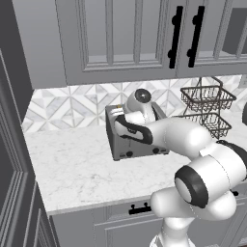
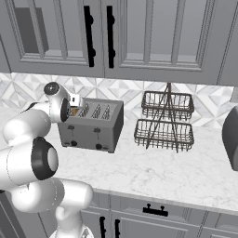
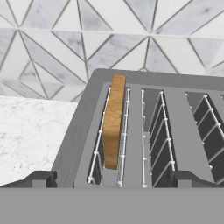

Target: Start the toaster. Once the lever pops up, take the bread to the plate on the dining counter.

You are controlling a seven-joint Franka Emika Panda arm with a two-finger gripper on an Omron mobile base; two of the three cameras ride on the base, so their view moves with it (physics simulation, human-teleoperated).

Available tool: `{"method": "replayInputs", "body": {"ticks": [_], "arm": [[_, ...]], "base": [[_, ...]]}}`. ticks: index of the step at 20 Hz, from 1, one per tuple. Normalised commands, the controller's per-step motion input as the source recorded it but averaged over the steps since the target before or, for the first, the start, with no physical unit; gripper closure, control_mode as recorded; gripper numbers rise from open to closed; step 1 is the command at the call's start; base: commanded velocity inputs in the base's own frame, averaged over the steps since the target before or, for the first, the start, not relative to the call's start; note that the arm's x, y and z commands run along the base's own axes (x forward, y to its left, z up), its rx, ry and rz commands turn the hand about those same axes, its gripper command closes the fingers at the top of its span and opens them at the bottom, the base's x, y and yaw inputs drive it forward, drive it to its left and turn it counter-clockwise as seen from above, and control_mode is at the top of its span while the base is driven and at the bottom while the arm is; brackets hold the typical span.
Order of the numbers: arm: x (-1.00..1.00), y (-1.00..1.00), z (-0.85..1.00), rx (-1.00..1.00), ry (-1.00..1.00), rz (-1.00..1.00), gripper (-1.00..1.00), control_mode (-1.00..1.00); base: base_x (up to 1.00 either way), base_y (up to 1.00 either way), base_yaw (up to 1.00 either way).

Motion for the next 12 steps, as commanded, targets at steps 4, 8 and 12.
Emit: {"method": "replayInputs", "body": {"ticks": [4,8,12], "arm": [[0.0,0.0,-0.02,0.0,0.0,0.0,-1.0,-1.0],[0.0,0.0,-0.11,0.0,0.0,0.0,-1.0,-1.0],[0.01,0.0,-0.11,0.0,0.0,0.0,-1.0,-1.0]], "base": [[0.0,0.0,0.0],[0.0,0.0,0.0],[0.0,0.0,0.0]]}}
